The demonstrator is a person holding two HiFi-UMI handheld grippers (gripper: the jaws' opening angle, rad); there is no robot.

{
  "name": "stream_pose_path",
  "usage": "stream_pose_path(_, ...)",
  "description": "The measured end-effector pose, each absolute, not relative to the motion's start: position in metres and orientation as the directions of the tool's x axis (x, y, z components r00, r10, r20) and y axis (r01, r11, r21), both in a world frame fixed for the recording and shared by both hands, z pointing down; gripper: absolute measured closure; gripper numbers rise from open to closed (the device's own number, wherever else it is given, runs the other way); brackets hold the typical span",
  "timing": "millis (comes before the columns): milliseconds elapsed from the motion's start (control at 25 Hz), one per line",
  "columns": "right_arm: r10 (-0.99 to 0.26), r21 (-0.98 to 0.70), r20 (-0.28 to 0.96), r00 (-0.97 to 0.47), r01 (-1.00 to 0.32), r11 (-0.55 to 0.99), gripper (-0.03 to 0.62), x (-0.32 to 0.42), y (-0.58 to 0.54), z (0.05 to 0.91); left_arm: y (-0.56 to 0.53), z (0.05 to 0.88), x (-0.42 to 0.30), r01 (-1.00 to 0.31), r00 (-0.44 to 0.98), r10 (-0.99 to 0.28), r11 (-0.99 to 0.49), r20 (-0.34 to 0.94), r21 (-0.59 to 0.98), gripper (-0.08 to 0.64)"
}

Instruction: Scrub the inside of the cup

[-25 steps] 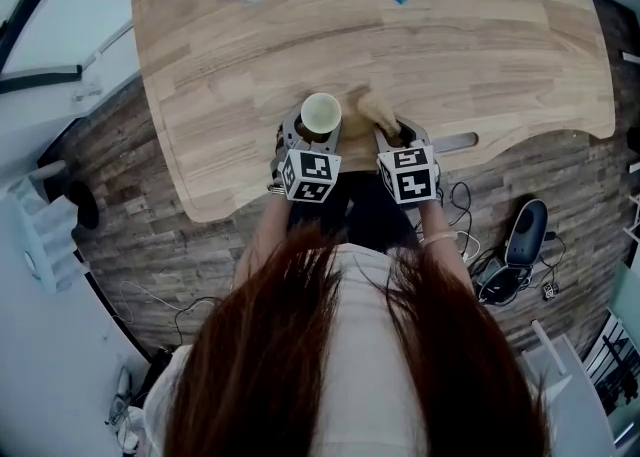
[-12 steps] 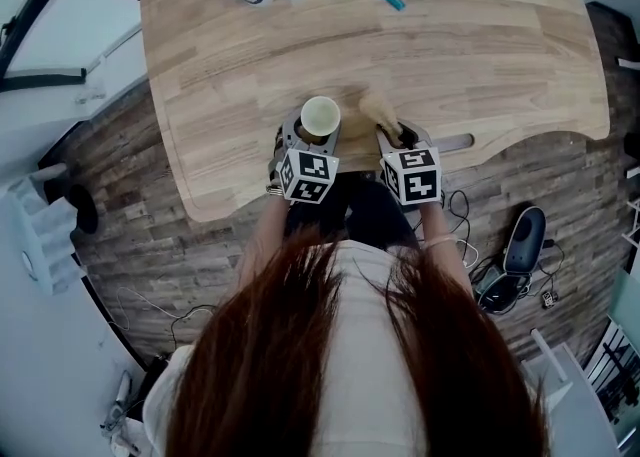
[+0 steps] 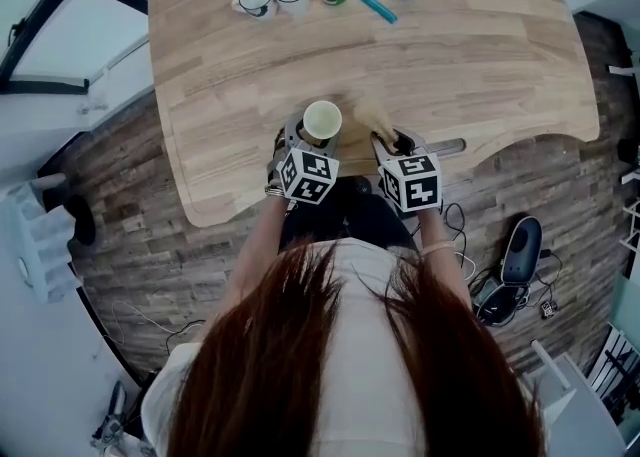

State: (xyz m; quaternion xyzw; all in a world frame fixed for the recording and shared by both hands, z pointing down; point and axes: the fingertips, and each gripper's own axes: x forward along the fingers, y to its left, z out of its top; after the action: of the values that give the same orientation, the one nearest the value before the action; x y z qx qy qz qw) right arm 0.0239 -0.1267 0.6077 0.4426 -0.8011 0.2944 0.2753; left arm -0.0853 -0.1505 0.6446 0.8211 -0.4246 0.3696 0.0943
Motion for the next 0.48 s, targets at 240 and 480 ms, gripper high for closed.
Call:
stream_pose_path(240,-0.558,-0.229,0.685,-0.468,-0.866,0.445,0.466,0.023,-0.124,0.595,-0.154,0.637,-0.081,-0.742,0.364,-0.627,-0.642,0.689,-0.193,0.295)
stream_pose_path(480,-0.570,-0.222,0.664,-0.484,-0.855,0.468,0.466,0.020,-0.125,0.580,-0.154,0.629,-0.079,-0.716,0.351,-0.628,-0.658,0.695,-0.233,0.295)
